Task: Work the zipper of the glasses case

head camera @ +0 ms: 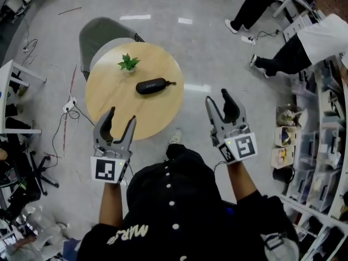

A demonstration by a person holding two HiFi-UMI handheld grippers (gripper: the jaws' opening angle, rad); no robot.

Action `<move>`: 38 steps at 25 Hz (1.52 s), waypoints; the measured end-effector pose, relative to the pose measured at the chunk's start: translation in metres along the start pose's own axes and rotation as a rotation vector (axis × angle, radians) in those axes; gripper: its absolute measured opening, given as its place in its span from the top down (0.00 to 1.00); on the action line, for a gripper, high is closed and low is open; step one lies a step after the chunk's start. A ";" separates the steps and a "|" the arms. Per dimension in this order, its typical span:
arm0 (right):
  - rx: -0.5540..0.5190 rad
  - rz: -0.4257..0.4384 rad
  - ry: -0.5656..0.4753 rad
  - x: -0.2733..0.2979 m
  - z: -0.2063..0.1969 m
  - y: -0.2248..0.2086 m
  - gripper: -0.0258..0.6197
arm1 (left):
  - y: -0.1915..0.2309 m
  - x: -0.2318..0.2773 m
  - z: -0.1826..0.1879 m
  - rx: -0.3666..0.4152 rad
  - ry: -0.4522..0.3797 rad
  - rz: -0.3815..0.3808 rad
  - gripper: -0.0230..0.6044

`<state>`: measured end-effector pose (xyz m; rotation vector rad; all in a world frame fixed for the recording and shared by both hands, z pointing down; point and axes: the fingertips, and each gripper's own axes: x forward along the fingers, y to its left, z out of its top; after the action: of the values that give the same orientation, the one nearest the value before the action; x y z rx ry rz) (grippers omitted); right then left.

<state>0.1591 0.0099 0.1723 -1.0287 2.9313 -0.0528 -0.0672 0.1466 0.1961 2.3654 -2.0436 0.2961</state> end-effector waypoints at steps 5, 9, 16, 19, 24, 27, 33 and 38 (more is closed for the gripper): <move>0.021 0.063 0.025 0.050 -0.005 -0.036 0.66 | 0.008 0.059 -0.001 -0.043 0.067 0.007 0.58; 0.030 0.114 0.070 0.081 -0.024 -0.050 0.66 | 0.013 0.089 -0.010 -0.057 0.114 0.007 0.58; 0.031 0.172 0.181 0.118 -0.073 -0.052 0.66 | 0.025 0.125 -0.042 -0.045 0.201 -0.062 0.58; -0.005 0.188 0.270 0.131 -0.101 -0.049 0.65 | 0.031 0.145 -0.062 -0.027 0.242 -0.111 0.58; -0.039 0.245 0.390 0.152 -0.159 -0.039 0.65 | 0.030 0.187 -0.114 0.019 0.309 -0.275 0.58; -0.030 0.293 0.451 0.163 -0.195 -0.028 0.65 | 0.021 0.207 -0.149 0.086 0.326 -0.425 0.58; -0.111 0.382 0.604 0.174 -0.284 -0.011 0.65 | 0.014 0.238 -0.217 0.114 0.435 -0.584 0.58; -0.204 0.468 0.669 0.187 -0.336 0.001 0.65 | 0.016 0.259 -0.265 0.167 0.511 -0.649 0.58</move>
<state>-0.0024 -0.0997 0.5040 -0.3355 3.7758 -0.1028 -0.0855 -0.0766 0.4918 2.5237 -1.0126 0.9448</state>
